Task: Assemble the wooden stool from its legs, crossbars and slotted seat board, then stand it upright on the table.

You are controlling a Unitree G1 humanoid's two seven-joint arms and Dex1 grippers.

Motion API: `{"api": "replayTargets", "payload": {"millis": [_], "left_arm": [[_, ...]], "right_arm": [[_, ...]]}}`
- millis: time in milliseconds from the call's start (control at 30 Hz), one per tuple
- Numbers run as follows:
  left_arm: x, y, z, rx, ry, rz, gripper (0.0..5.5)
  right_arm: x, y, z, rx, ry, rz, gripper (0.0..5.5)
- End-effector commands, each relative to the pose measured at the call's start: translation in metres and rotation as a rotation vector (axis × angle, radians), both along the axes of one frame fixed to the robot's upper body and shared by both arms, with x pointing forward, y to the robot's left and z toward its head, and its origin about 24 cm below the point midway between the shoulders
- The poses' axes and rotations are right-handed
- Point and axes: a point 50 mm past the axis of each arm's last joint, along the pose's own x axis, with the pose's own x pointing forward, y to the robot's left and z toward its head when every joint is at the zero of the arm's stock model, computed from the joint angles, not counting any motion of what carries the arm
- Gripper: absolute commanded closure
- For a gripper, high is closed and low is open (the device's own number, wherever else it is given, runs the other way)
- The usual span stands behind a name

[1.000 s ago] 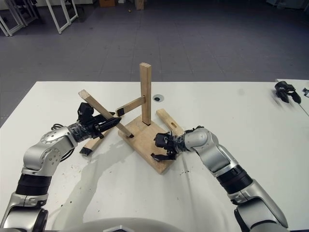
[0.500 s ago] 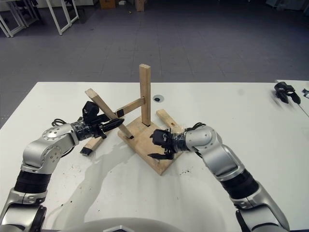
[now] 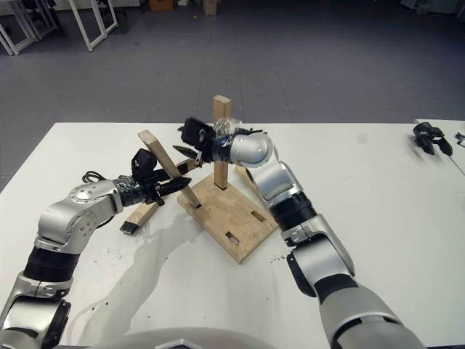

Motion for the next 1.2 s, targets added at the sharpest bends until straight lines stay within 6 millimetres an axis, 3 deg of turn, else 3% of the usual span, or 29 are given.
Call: {"api": "replayTargets", "payload": {"millis": [33,233,400,467,533,600,667,767,833,933,1067,1133,1200], "left_arm": [[-0.006,0.013,-0.040,0.190,0.196,0.062,3.47],[-0.012,0.016,-0.071,0.273,0.392,0.042,3.47],[-0.030,0.024,-0.100,0.319,0.519,0.007,3.47],[-0.043,0.027,-0.113,0.302,0.584,0.007,3.47],[-0.054,0.025,-0.119,0.251,0.631,0.007,3.47],[-0.053,0.021,-0.108,0.179,0.612,0.012,3.47],[-0.039,0.020,-0.080,0.075,0.532,0.044,3.47],[-0.023,0.020,-0.042,0.033,0.412,0.061,3.47],[-0.019,0.019,-0.030,0.051,0.372,0.057,3.47],[-0.020,0.016,-0.030,0.161,0.338,0.041,3.47],[-0.029,0.009,-0.050,0.259,0.348,0.027,3.47],[-0.034,0.006,-0.060,0.267,0.368,0.027,3.47],[-0.038,0.007,-0.067,0.268,0.392,0.034,3.47]], "right_arm": [[0.002,-0.015,-0.041,-0.205,0.042,0.034,4.32],[-0.003,-0.017,-0.055,-0.221,0.049,0.060,5.37],[-0.006,-0.022,-0.059,-0.169,0.088,0.023,5.40],[-0.004,-0.025,-0.052,-0.102,0.112,-0.020,5.40],[0.003,-0.025,-0.024,0.058,0.078,-0.088,5.40],[0.010,-0.025,0.015,0.214,-0.009,-0.134,5.40],[0.011,-0.025,0.041,0.285,-0.077,-0.147,5.40],[0.010,-0.026,0.050,0.277,-0.106,-0.144,5.40],[0.009,-0.026,0.050,0.274,-0.118,-0.142,5.40],[0.004,-0.022,0.042,0.247,-0.115,-0.101,5.40],[-0.006,-0.021,-0.011,0.024,0.041,-0.010,5.40],[-0.011,-0.033,-0.046,-0.129,0.133,-0.012,5.40],[-0.014,-0.044,-0.065,-0.222,0.174,-0.030,5.40]]}}
